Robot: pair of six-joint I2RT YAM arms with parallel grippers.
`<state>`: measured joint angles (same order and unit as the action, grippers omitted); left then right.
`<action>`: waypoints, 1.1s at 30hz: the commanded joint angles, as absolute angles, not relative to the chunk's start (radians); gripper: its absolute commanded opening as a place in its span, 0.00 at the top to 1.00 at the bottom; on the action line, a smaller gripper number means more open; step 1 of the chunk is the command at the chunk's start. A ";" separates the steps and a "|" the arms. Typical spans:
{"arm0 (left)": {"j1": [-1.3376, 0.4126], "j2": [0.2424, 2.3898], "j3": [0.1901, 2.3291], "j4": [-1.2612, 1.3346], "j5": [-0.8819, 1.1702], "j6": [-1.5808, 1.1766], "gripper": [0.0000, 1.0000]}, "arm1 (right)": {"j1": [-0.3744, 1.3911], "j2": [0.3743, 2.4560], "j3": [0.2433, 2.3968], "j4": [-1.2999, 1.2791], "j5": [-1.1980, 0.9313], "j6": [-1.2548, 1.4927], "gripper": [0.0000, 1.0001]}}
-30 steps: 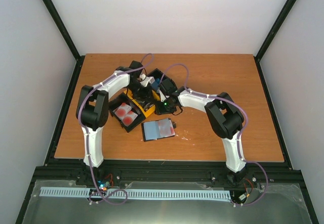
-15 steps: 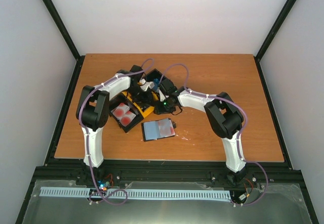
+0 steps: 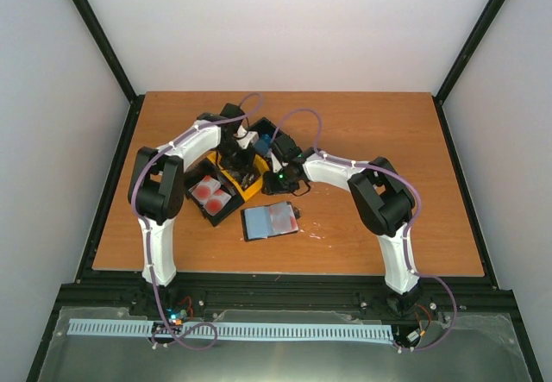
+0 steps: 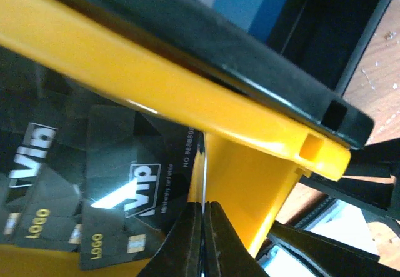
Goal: Put the credit cards into the card holder
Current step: Pick up the credit card from the storage box.
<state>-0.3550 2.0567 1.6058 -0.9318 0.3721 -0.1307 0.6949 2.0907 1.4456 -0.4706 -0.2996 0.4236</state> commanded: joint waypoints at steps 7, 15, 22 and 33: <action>-0.364 1.890 1.693 -0.993 0.297 -0.117 0.99 | 0.675 1.957 1.497 -0.515 -0.266 0.424 0.52; -0.364 1.677 1.612 -0.868 0.453 -0.237 0.99 | 0.606 1.676 1.341 -0.369 -0.484 0.507 0.43; -0.362 1.418 1.340 -0.469 0.734 -0.662 0.99 | 0.589 1.465 1.115 -0.059 -0.671 0.726 0.32; -0.376 1.142 0.990 -0.021 0.893 -1.058 0.99 | 0.598 1.355 0.932 0.301 -0.790 1.051 0.48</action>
